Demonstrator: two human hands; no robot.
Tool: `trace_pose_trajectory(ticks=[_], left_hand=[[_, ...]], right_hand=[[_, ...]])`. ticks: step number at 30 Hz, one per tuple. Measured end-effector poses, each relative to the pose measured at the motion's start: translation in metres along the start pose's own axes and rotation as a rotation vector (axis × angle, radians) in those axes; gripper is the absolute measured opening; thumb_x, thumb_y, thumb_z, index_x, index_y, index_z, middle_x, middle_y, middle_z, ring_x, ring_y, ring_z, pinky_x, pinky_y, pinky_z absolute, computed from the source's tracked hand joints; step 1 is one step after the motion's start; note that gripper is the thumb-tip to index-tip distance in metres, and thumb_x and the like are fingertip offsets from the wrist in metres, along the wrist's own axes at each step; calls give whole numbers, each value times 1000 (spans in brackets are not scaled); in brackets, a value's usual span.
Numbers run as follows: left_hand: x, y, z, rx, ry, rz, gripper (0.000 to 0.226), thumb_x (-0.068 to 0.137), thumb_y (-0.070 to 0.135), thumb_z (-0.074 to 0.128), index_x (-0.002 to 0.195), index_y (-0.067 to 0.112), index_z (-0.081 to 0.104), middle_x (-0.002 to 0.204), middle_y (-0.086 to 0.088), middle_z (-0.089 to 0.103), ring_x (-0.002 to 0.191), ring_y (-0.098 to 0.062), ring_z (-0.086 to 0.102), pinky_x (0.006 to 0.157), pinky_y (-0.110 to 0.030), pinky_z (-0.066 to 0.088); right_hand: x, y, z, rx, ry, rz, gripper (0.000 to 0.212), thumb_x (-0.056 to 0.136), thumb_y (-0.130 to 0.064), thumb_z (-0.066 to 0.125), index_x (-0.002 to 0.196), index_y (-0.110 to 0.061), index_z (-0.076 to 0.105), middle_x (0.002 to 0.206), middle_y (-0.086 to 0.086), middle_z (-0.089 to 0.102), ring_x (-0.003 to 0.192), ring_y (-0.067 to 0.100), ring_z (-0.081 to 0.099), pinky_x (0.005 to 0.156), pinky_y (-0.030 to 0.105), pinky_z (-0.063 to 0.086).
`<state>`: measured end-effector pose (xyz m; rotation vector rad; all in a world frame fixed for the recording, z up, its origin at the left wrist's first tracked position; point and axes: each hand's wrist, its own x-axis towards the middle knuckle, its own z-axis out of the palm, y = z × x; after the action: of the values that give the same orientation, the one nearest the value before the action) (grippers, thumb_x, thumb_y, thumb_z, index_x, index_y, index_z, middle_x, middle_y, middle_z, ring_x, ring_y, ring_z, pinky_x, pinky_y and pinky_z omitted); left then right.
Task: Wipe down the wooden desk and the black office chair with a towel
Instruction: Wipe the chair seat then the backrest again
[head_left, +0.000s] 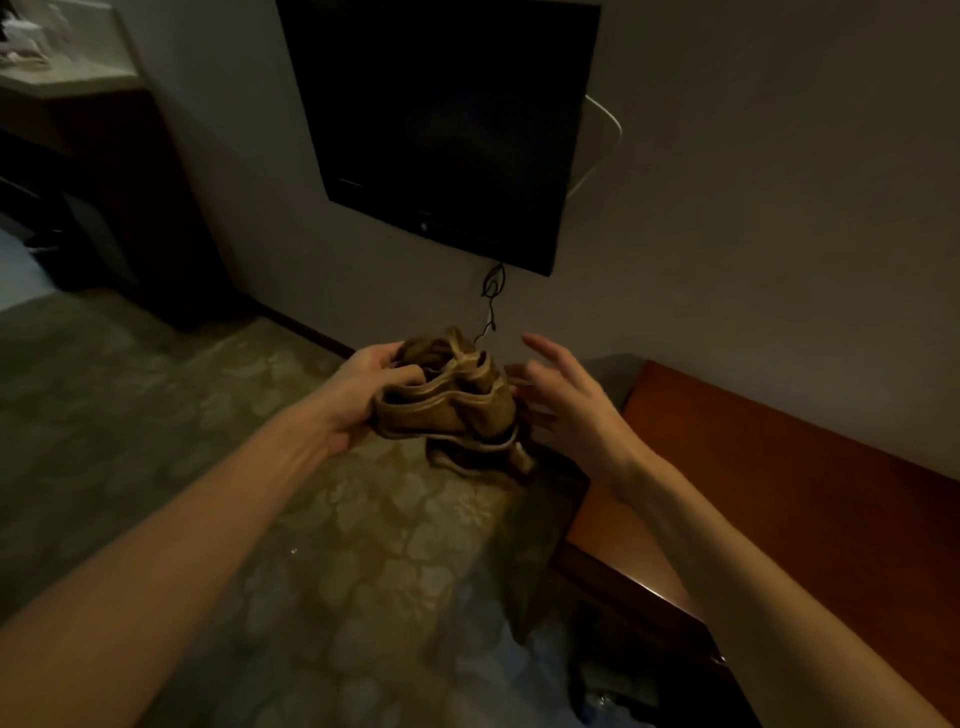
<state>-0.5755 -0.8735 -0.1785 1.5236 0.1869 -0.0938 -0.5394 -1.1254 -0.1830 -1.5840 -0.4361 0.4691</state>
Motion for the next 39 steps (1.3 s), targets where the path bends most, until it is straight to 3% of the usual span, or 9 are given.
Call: trace_pose_trajectory(ticks=[6, 9, 14, 18, 22, 25, 29, 34, 39], left_hand=[[86, -2, -53, 156, -300, 109, 42, 94, -12, 52, 125, 12, 66, 110, -9, 76, 93, -20, 72, 72, -25, 58], [122, 12, -71, 165, -430, 141, 39, 98, -11, 49, 122, 16, 66, 108, -6, 76, 97, -21, 73, 74, -27, 60], [178, 31, -84, 242, -678, 174, 39, 95, -15, 49, 117, 12, 66, 105, -3, 76, 100, -19, 73, 80, -26, 59], [225, 39, -72, 261, -841, 195, 26, 98, -8, 55, 121, 1, 64, 108, -10, 74, 101, -21, 72, 85, -28, 59], [278, 41, -53, 246, -913, 208, 26, 100, -3, 56, 119, 9, 67, 109, -8, 75, 104, -22, 72, 87, -31, 59], [325, 40, -32, 325, -1000, 237, 34, 96, -11, 55, 116, 13, 70, 110, -6, 76, 106, -20, 72, 86, -29, 58], [384, 36, -4, 439, -923, 310, 40, 95, -15, 51, 116, 12, 72, 108, -4, 77, 104, -15, 73, 85, -26, 59], [464, 47, 26, 508, -832, 294, 35, 95, -4, 59, 120, 18, 68, 108, 0, 74, 97, -6, 72, 86, -25, 59], [527, 53, 44, 529, -873, 306, 25, 93, 4, 67, 114, 18, 71, 102, 1, 74, 93, -6, 72, 77, -19, 58]], right_hand=[[85, 11, 18, -413, 366, 7, 54, 94, -51, 65, 142, -30, 55, 138, 0, 55, 119, 8, 57, 94, 24, 52], [113, 4, 29, -195, 290, 177, 55, 85, -57, 65, 134, -30, 60, 139, 2, 61, 127, 15, 59, 101, 31, 52], [123, 7, 28, 134, 149, 399, 47, 92, -32, 71, 136, -20, 62, 133, 8, 69, 124, 24, 65, 105, 39, 51], [136, 8, 21, 188, 236, 472, 33, 89, -34, 65, 122, -33, 65, 119, -4, 75, 114, 15, 70, 101, 32, 54], [160, 20, -3, 179, 342, 450, 43, 89, -46, 69, 122, -19, 71, 128, 5, 71, 123, 24, 65, 111, 43, 45], [189, 28, -37, 86, 432, 380, 35, 87, -31, 75, 115, -10, 70, 114, 7, 72, 110, 25, 68, 95, 37, 53], [237, 35, -80, -181, 409, 360, 36, 85, -33, 78, 110, -9, 66, 108, 11, 72, 107, 29, 69, 97, 45, 53], [293, 37, -120, -282, 482, 368, 42, 86, -33, 82, 122, -27, 62, 110, -5, 71, 100, 6, 70, 81, 24, 57], [315, 37, -144, -646, 662, 419, 17, 87, -24, 77, 100, -21, 66, 109, 7, 59, 100, 22, 58, 85, 40, 51]])
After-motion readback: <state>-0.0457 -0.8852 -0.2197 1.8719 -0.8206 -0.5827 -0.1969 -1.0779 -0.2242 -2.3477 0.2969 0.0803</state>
